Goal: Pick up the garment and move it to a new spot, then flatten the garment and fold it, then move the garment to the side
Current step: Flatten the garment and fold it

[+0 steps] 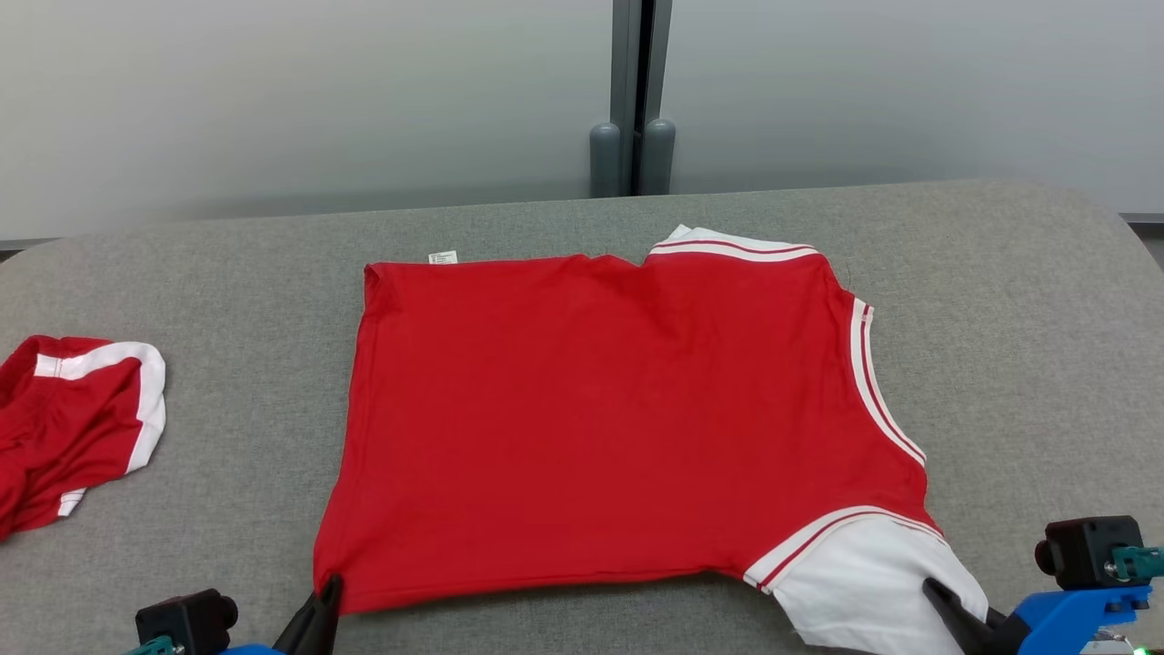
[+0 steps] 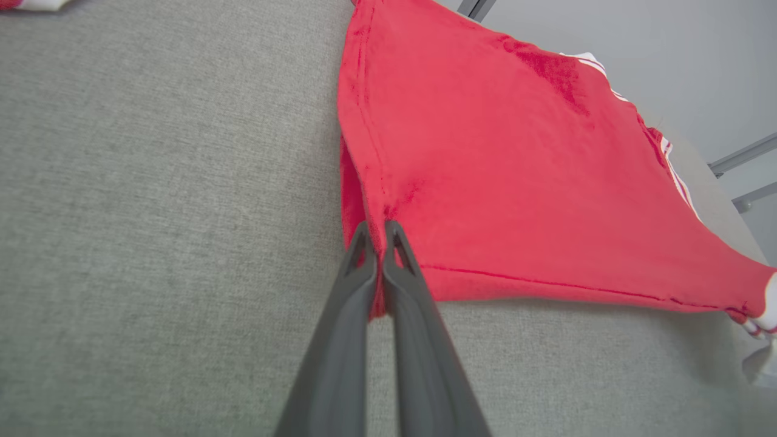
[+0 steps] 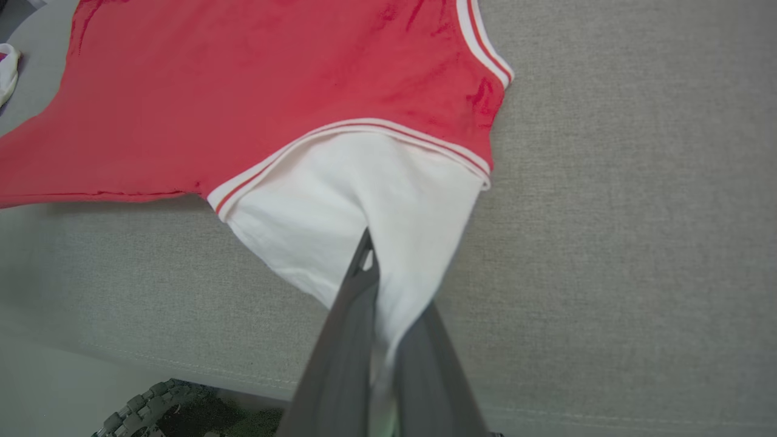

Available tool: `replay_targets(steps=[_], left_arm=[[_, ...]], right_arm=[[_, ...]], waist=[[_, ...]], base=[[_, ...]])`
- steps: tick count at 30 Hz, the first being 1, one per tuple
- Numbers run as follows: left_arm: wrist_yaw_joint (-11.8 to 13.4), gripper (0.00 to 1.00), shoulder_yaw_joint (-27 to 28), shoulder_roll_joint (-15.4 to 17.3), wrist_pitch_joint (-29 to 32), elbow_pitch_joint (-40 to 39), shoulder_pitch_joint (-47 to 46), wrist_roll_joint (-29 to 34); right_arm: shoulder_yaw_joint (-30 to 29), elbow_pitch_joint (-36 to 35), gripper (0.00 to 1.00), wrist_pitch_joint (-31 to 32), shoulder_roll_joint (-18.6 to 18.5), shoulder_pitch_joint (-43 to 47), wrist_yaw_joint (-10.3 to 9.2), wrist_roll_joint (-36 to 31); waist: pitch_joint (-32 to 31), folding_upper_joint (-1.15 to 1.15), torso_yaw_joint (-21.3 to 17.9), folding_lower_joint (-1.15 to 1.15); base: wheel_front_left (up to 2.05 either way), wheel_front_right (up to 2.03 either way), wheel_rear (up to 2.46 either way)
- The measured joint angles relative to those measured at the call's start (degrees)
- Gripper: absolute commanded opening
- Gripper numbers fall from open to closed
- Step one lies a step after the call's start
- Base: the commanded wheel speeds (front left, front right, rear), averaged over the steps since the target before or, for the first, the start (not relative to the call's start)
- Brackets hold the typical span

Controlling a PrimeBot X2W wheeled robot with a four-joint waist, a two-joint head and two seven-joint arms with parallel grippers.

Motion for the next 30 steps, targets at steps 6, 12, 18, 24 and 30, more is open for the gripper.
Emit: replay_targets(steps=[6,12,18,24,30], left_arm=[[-1.7,0.0,1.3,-0.3,-2.4,-2.1,-1.6,0.3],[-5.4,0.0,4.2,0.2,-3.0,-6.3,-12.7,0.8],[-7.6,0.0,6.4,1.4,-0.7,-9.9,-25.5,1.7],[-8.2,0.0,8.4,2.5,3.4,-13.4,-36.1,1.1],[-7.6,0.0,9.2,3.9,7.6,-13.6,-44.9,1.6]], right_arm=[[-0.6,-1.5,0.0,-6.3,0.1,-3.3,0.0,-0.2],[0.3,-6.3,0.0,-13.2,-1.4,-14.7,0.0,-1.6],[3.7,-7.8,0.0,-17.3,-7.1,-27.7,0.0,-2.1],[6.1,-8.3,0.0,-18.3,-11.3,-39.2,0.0,-0.1],[7.0,-2.5,0.0,-19.1,-15.5,-51.4,0.0,1.8]], waist=[[0.3,0.01,-0.5,0.0],[0.5,0.01,-0.6,0.0],[1.5,0.02,-1.7,0.01],[3.6,0.02,-2.9,0.01],[8.4,0.01,-4.8,0.0]], base=[[0.0,0.0,0.0],[0.0,0.0,0.0],[0.0,0.0,0.0],[0.0,0.0,0.0],[0.0,0.0,0.0]])
